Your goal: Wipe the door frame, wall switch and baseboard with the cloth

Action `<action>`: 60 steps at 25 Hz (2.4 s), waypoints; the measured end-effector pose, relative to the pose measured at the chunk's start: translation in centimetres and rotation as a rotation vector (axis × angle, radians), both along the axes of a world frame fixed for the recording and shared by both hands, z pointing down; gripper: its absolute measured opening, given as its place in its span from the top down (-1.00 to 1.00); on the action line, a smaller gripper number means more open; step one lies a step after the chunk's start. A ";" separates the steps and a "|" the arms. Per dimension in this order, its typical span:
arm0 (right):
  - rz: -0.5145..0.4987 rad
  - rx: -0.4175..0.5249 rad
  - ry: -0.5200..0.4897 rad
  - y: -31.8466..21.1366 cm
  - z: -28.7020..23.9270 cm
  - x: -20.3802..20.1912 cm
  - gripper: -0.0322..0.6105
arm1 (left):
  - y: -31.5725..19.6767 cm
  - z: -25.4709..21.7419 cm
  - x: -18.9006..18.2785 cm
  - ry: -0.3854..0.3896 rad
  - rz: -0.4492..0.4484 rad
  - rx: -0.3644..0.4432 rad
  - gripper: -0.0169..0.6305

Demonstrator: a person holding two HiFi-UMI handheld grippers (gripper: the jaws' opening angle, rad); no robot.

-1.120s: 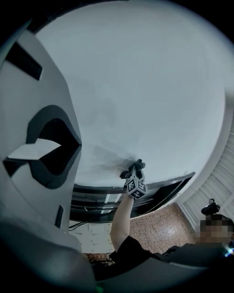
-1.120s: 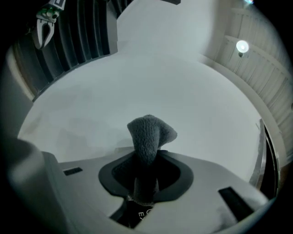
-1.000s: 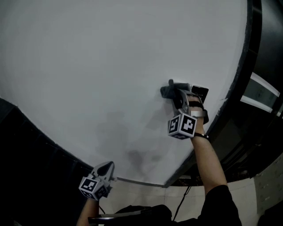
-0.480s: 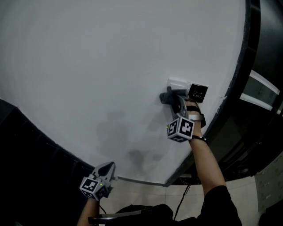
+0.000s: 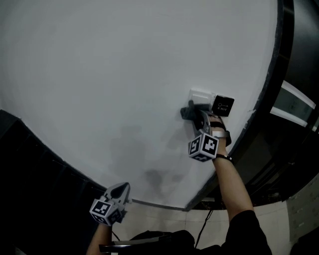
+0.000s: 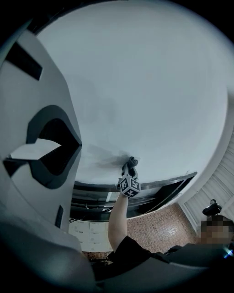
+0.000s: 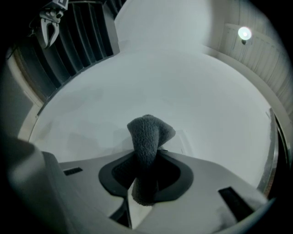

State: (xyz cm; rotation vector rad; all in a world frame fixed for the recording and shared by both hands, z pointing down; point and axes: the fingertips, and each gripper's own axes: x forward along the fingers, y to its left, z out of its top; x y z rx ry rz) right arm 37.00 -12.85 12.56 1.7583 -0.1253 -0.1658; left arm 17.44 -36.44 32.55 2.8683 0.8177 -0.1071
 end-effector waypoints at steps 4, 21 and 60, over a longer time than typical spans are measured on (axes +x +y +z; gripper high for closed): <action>0.006 0.015 -0.046 0.1 0.7 -0.3 0.62 | -0.1 0.0 -0.1 -0.002 -0.003 -0.006 0.98; 0.027 0.032 0.096 -0.3 -7.9 -0.6 0.62 | -0.2 0.3 -0.5 -0.008 -0.008 -0.002 0.98; 0.071 0.063 0.234 8.5 -10.6 -4.7 0.61 | 5.1 1.4 1.1 -0.052 0.104 0.036 0.98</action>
